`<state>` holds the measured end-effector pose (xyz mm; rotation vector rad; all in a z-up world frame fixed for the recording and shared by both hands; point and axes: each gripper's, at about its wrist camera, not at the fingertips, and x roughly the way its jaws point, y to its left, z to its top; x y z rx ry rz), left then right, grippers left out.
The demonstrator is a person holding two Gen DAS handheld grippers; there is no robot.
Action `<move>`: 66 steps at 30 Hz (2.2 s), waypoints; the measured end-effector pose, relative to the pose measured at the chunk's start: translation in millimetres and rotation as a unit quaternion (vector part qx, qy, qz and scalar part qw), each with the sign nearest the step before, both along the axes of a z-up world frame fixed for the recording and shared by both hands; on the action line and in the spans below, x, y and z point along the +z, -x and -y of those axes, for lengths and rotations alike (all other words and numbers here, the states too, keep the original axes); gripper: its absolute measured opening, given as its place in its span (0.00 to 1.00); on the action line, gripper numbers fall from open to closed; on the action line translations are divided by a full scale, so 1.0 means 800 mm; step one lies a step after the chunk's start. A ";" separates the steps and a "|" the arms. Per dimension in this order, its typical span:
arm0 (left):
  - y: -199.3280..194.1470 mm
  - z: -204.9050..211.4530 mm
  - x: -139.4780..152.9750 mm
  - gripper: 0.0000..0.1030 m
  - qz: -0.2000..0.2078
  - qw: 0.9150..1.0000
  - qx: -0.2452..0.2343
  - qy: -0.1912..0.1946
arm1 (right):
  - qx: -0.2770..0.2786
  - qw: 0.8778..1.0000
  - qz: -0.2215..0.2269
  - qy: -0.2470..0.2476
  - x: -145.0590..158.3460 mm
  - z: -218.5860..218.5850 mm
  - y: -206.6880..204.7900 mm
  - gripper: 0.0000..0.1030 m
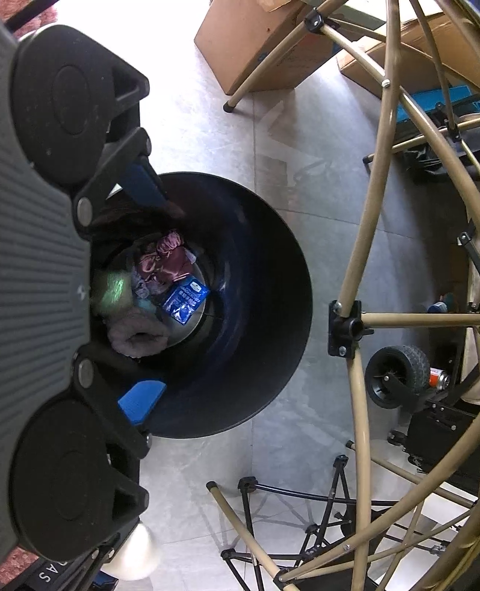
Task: Collect trash
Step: 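Move the right tool over the bin and open it to drop the white cylinder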
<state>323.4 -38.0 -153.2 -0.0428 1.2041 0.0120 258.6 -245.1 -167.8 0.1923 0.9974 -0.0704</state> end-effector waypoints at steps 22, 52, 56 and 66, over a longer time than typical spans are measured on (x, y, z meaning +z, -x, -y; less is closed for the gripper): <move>0.008 -0.011 0.009 1.00 0.012 1.000 0.001 0.002 | 0.006 1.000 0.003 0.001 0.002 -0.009 0.000 0.39; 0.050 -0.151 0.047 1.00 0.059 0.995 0.079 0.028 | 0.103 0.994 0.030 0.021 0.010 -0.135 -0.027 0.39; 0.056 -0.173 0.046 1.00 0.059 0.993 0.094 0.028 | 0.116 0.992 0.029 0.028 0.005 -0.155 -0.032 0.39; 0.063 -0.217 0.034 1.00 0.048 0.990 0.127 0.035 | 0.139 0.989 0.018 0.041 -0.012 -0.201 -0.050 0.39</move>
